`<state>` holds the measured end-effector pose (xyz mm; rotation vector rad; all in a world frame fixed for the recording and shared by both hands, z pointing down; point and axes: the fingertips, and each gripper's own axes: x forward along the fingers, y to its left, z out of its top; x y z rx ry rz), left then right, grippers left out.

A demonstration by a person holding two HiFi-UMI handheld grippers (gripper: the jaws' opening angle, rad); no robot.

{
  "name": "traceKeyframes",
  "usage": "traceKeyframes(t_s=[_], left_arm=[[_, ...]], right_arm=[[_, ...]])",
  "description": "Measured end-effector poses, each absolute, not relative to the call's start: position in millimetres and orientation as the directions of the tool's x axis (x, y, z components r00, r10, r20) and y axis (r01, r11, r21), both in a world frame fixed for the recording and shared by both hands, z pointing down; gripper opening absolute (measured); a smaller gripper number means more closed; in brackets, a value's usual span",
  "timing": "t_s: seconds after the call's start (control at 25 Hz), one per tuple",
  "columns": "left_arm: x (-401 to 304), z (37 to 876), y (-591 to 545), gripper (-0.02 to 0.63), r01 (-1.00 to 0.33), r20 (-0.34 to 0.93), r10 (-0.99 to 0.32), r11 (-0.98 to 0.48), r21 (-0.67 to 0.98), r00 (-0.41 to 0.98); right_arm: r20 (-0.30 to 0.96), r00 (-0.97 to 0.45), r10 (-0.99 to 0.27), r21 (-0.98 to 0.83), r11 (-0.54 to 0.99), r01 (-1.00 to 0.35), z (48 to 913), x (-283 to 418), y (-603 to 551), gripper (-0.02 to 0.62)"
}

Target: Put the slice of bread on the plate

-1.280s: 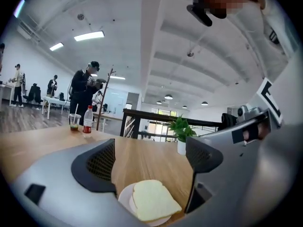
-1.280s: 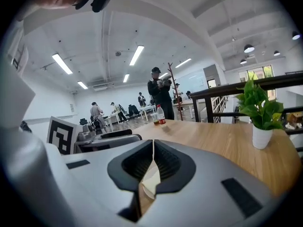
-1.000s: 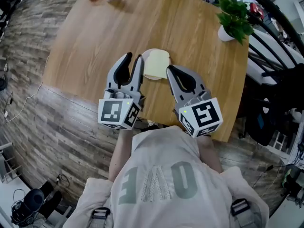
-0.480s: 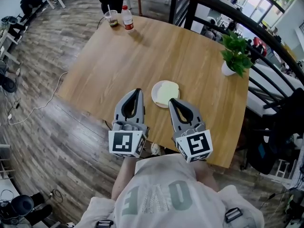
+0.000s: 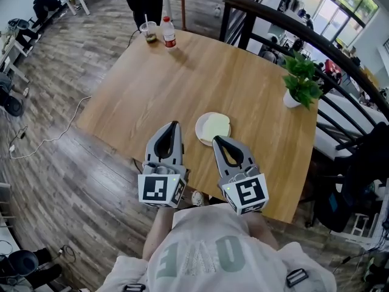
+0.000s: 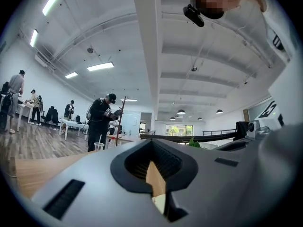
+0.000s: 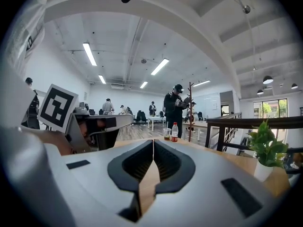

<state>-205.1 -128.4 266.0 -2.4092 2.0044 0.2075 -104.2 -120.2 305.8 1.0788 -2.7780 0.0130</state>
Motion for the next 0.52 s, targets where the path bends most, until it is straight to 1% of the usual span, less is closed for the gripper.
traceKeyframes(t_s=[0.32, 0.52], left_arm=[[-183.9, 273.3, -144.5, 0.008, -0.969, -0.072, -0.972, -0.231, 0.083, 0.225], [-172.8, 284.2, -152.7, 0.008, -0.965, -0.024, -0.968, -0.251, 0.077, 0.250]], right_arm=[[0.178, -0.697, -0.695, 0.002, 0.708, -0.706, 315.0, -82.9, -129.8, 0.021], [0.235, -0.690, -0.684, -0.018, 0.707, -0.707, 328.7, -78.0, -133.1, 0.021]])
